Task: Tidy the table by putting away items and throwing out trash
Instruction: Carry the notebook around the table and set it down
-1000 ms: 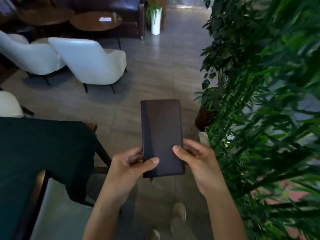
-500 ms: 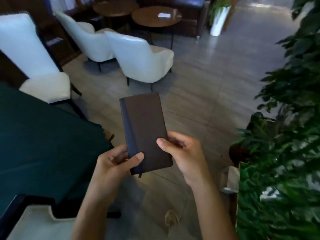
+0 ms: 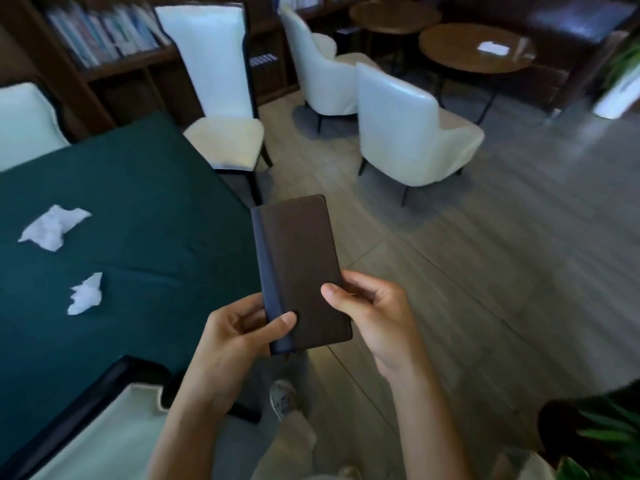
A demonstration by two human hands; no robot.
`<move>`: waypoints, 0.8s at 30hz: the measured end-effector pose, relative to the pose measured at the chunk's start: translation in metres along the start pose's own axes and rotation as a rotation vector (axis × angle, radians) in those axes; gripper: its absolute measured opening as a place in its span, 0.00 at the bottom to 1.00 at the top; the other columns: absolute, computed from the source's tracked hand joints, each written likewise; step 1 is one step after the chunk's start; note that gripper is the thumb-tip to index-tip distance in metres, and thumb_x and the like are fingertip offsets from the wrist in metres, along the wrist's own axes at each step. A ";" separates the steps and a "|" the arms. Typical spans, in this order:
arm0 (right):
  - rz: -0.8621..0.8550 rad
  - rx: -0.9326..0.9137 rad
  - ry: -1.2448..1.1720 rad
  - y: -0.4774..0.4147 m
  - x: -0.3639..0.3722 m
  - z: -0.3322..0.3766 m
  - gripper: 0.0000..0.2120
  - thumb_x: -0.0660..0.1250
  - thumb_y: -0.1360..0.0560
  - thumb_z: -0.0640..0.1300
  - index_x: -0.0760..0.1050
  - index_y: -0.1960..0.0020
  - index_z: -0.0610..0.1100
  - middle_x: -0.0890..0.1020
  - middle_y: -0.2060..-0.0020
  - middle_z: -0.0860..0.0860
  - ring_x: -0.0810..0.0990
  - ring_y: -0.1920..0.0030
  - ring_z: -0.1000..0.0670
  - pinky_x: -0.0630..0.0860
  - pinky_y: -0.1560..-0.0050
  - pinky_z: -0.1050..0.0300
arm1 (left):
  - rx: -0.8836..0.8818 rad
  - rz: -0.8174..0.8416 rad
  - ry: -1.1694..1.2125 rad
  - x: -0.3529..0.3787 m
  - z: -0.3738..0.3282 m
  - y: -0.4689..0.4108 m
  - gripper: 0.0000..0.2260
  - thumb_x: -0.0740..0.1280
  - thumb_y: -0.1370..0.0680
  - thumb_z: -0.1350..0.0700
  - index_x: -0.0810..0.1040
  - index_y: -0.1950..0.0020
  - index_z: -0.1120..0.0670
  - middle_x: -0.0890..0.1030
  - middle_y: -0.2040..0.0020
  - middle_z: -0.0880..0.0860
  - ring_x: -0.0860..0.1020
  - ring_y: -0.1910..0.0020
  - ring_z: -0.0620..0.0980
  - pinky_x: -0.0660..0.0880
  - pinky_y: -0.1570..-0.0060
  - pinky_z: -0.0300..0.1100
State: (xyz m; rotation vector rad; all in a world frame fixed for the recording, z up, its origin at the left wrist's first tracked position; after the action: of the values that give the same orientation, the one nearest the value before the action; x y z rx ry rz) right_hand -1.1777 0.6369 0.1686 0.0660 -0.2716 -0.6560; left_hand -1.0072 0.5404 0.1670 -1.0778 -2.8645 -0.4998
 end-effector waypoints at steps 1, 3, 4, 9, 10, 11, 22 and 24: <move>0.014 0.001 0.017 -0.013 0.009 0.000 0.12 0.77 0.29 0.43 0.87 0.46 0.48 0.90 0.51 0.48 0.88 0.48 0.49 0.82 0.52 0.63 | 0.008 -0.014 0.010 -0.010 -0.003 -0.009 0.20 0.79 0.32 0.52 0.87 0.40 0.54 0.89 0.45 0.59 0.88 0.46 0.59 0.86 0.49 0.51; 0.044 0.012 0.057 -0.041 0.031 -0.001 0.10 0.77 0.29 0.44 0.88 0.48 0.52 0.90 0.52 0.50 0.89 0.49 0.51 0.82 0.54 0.64 | 0.023 -0.043 0.032 -0.032 -0.010 -0.029 0.19 0.79 0.31 0.52 0.87 0.41 0.55 0.89 0.45 0.59 0.88 0.46 0.59 0.86 0.50 0.48; 0.054 0.018 0.079 -0.053 0.039 -0.001 0.09 0.77 0.28 0.44 0.88 0.49 0.54 0.90 0.52 0.51 0.89 0.50 0.52 0.82 0.55 0.65 | 0.029 -0.052 0.035 -0.040 -0.012 -0.039 0.19 0.79 0.30 0.53 0.87 0.41 0.55 0.89 0.45 0.59 0.88 0.46 0.59 0.86 0.51 0.46; 0.092 0.083 0.233 -0.123 0.086 -0.017 0.12 0.77 0.28 0.50 0.86 0.45 0.53 0.89 0.49 0.53 0.88 0.48 0.52 0.86 0.50 0.55 | 0.012 -0.182 0.038 -0.091 -0.019 -0.088 0.16 0.77 0.25 0.55 0.84 0.38 0.54 0.90 0.46 0.55 0.89 0.47 0.57 0.85 0.49 0.50; 0.106 0.099 0.276 -0.136 0.096 -0.022 0.16 0.77 0.28 0.52 0.84 0.41 0.51 0.88 0.47 0.52 0.87 0.47 0.52 0.85 0.48 0.53 | 0.001 -0.214 0.040 -0.103 -0.018 -0.097 0.14 0.77 0.24 0.56 0.85 0.39 0.53 0.90 0.46 0.54 0.89 0.48 0.56 0.85 0.49 0.52; 0.120 0.121 0.313 -0.148 0.106 -0.029 0.18 0.77 0.28 0.53 0.83 0.39 0.51 0.88 0.45 0.53 0.87 0.47 0.53 0.85 0.47 0.55 | -0.007 -0.244 0.036 -0.115 -0.017 -0.106 0.12 0.77 0.24 0.57 0.86 0.40 0.52 0.90 0.47 0.53 0.89 0.49 0.55 0.85 0.50 0.51; 0.302 0.256 0.488 -0.252 0.173 -0.111 0.26 0.74 0.24 0.43 0.73 0.28 0.50 0.76 0.49 0.71 0.78 0.47 0.66 0.75 0.47 0.67 | -0.087 -0.468 -0.029 -0.198 0.010 -0.181 0.12 0.77 0.25 0.57 0.86 0.42 0.50 0.91 0.50 0.47 0.89 0.50 0.48 0.84 0.50 0.46; 0.327 0.269 0.526 -0.270 0.180 -0.125 0.28 0.74 0.24 0.44 0.72 0.26 0.49 0.75 0.45 0.64 0.74 0.40 0.58 0.74 0.42 0.58 | -0.116 -0.504 -0.029 -0.210 0.021 -0.194 0.12 0.77 0.25 0.57 0.86 0.42 0.50 0.91 0.50 0.47 0.89 0.50 0.48 0.84 0.51 0.45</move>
State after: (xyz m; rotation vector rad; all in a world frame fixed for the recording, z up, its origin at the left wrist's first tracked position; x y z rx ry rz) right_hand -1.1679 0.3101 0.0504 0.4366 0.1393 -0.2568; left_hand -0.9726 0.2762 0.0607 -0.3556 -3.1570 -0.6798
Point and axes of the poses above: each hand's wrist, its own y-axis away from the middle knuckle, its own x-axis out of the palm, z = x × y, the point moved 8 cm from there along -y, towards the middle knuckle
